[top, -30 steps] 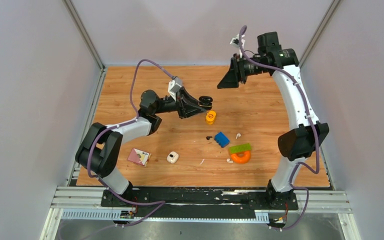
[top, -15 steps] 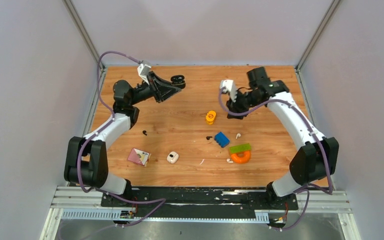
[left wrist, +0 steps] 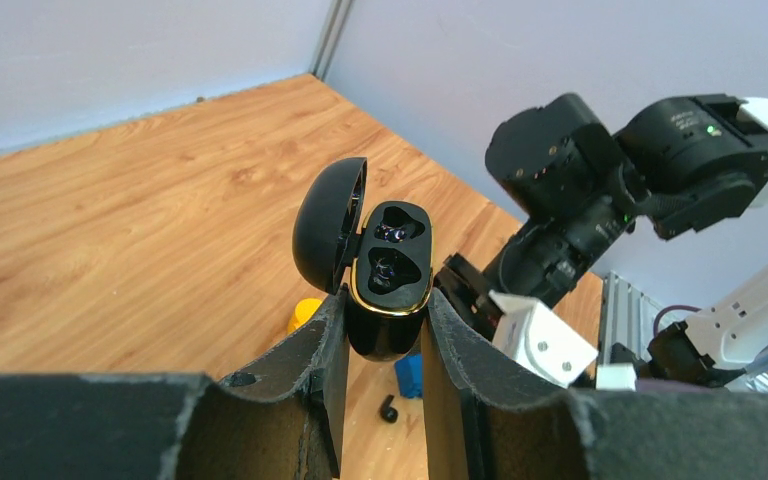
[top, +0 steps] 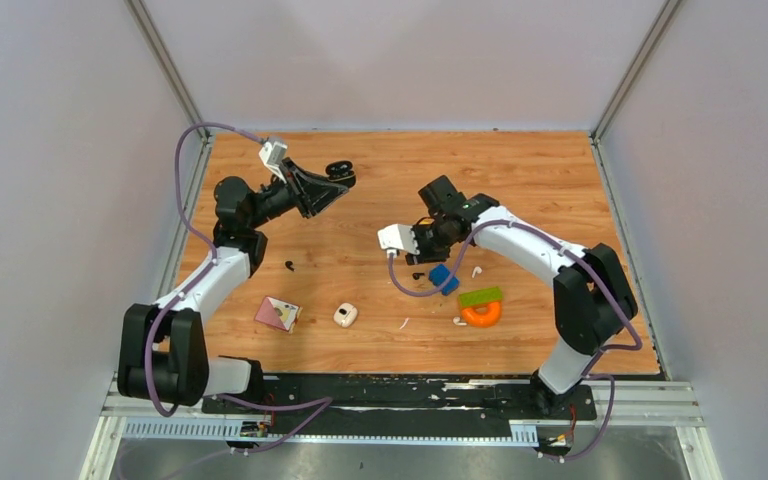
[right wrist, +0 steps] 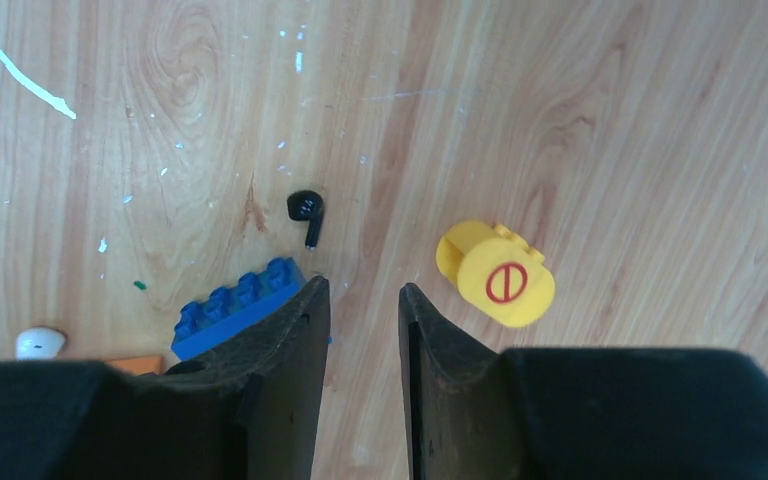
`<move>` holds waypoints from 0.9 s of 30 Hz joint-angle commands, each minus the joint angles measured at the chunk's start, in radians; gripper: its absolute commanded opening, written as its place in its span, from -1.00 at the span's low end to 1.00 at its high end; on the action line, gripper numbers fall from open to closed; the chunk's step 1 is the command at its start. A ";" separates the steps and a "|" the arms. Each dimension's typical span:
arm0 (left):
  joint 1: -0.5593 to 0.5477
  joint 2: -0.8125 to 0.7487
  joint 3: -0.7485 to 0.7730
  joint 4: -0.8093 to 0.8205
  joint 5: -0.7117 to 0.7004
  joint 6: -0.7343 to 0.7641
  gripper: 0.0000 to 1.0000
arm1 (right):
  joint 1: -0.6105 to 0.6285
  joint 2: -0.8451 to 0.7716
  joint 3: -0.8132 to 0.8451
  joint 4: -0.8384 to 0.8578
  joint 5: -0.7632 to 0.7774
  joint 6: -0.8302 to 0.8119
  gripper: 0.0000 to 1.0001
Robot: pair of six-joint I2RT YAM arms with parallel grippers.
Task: Insert the wireless bluetooth earbuds into the charging case
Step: Pick up the right earbud from the center of the board.
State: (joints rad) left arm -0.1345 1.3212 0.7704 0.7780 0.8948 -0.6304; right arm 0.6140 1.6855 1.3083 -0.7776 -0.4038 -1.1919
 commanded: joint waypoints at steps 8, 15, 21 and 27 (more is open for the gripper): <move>0.018 -0.077 -0.049 0.003 -0.038 0.022 -1.00 | 0.080 0.212 0.116 0.001 0.078 -0.055 -0.43; 0.019 -0.075 -0.053 -0.003 -0.042 0.025 -1.00 | 0.083 0.242 0.136 -0.071 0.064 -0.038 -0.36; 0.019 -0.060 -0.038 -0.009 -0.043 0.025 -1.00 | 0.083 0.254 0.138 -0.100 0.051 -0.026 -0.31; 0.019 -0.060 -0.038 -0.022 -0.041 0.030 -1.00 | 0.084 0.288 0.166 -0.128 0.051 -0.009 -0.30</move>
State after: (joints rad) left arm -0.1226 1.2697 0.7166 0.7391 0.8577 -0.6224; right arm 0.6971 1.9488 1.4204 -0.8753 -0.3321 -1.2205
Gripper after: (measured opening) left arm 0.352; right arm 0.347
